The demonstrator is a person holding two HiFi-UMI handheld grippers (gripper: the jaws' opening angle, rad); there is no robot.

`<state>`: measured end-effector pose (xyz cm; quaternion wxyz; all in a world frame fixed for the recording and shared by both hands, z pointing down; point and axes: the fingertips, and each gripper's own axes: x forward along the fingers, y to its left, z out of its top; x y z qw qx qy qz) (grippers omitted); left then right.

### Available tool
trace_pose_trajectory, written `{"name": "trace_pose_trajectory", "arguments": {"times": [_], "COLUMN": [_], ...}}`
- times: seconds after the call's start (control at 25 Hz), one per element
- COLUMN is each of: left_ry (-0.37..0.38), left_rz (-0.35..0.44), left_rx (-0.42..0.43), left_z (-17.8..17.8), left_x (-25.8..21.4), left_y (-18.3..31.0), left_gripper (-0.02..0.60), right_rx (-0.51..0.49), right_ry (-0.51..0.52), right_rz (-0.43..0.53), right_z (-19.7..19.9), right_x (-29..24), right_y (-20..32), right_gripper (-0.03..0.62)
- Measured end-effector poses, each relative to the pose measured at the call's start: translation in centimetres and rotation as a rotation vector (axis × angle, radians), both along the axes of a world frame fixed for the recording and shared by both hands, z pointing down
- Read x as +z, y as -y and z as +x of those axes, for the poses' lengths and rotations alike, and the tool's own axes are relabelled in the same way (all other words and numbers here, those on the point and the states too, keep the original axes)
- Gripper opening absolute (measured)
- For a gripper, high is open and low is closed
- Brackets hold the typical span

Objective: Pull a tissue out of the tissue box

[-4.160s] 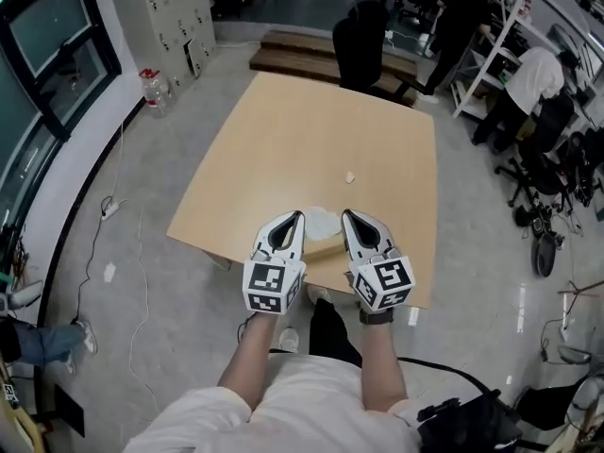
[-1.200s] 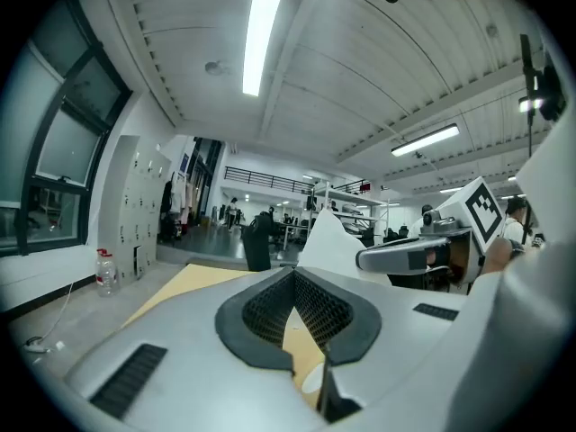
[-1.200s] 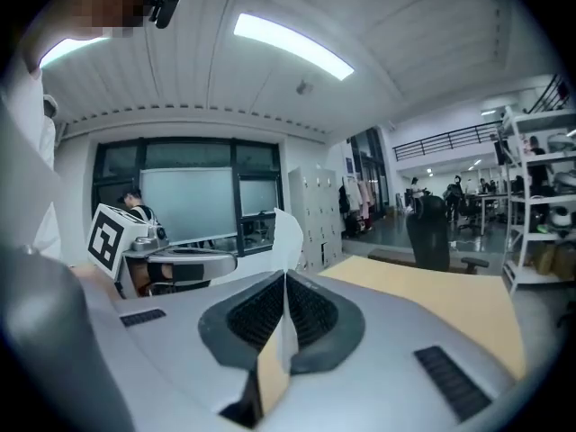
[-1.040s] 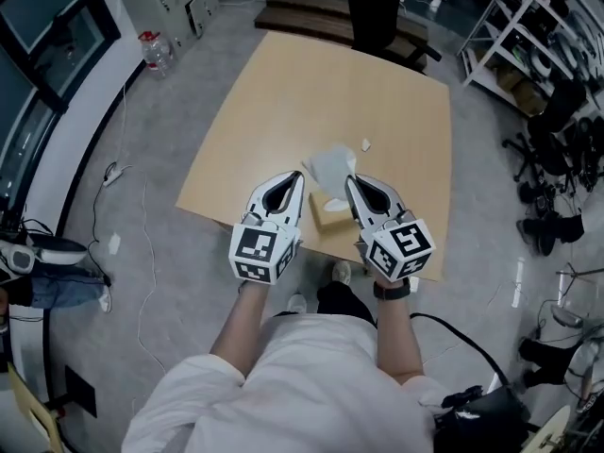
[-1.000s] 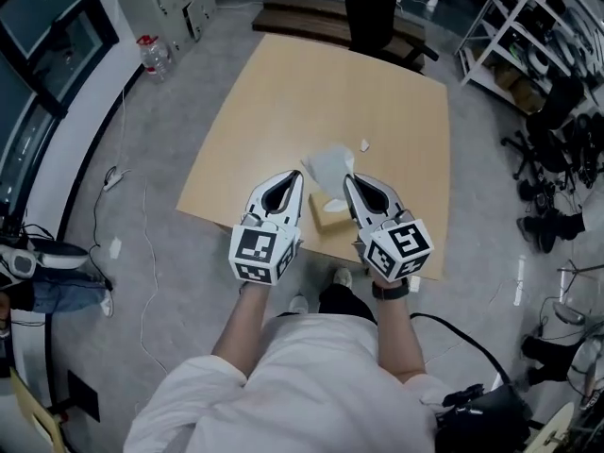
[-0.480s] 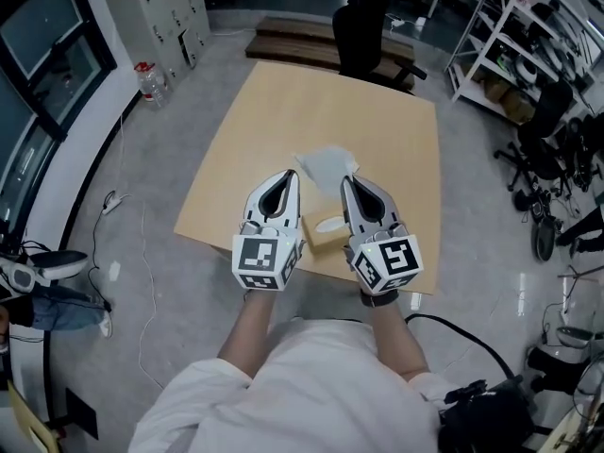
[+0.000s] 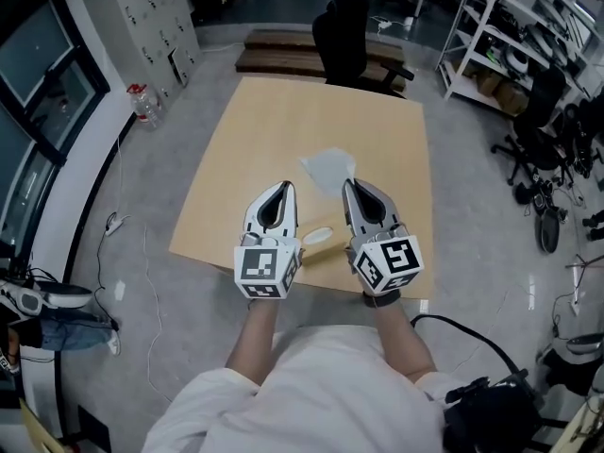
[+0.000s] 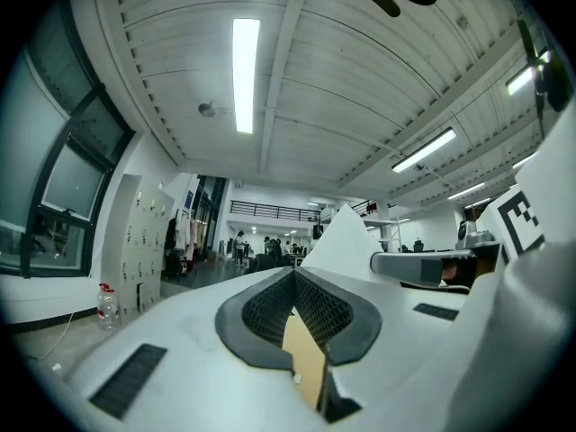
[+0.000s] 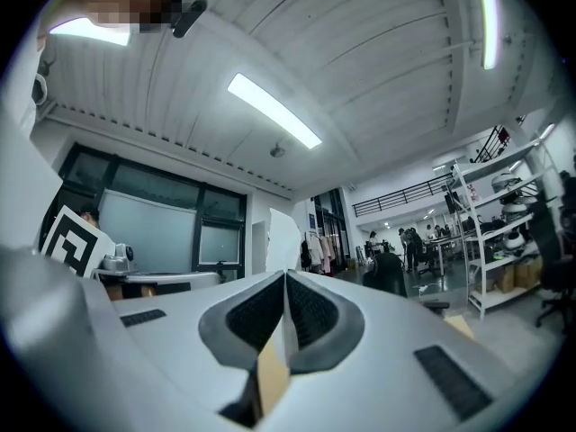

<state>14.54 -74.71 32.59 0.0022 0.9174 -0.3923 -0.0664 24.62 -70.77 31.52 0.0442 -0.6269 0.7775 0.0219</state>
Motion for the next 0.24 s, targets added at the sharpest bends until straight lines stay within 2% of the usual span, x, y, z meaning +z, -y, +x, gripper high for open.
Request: {"name": "trace_pose_trajectory", "arguments": {"times": [0.24], "left_ry": [0.059], "left_rz": [-0.054], "left_rx": [0.022], "left_z": [3.4], "left_x": [2.1], "left_y": [-1.1], "left_gripper": [0.000], "right_rx": [0.028], "right_ry": [0.038], "right_rz": [-0.055], "right_z": [3.7], "right_x": [1.8], "right_y": [-1.3], "right_gripper": [0.006]}}
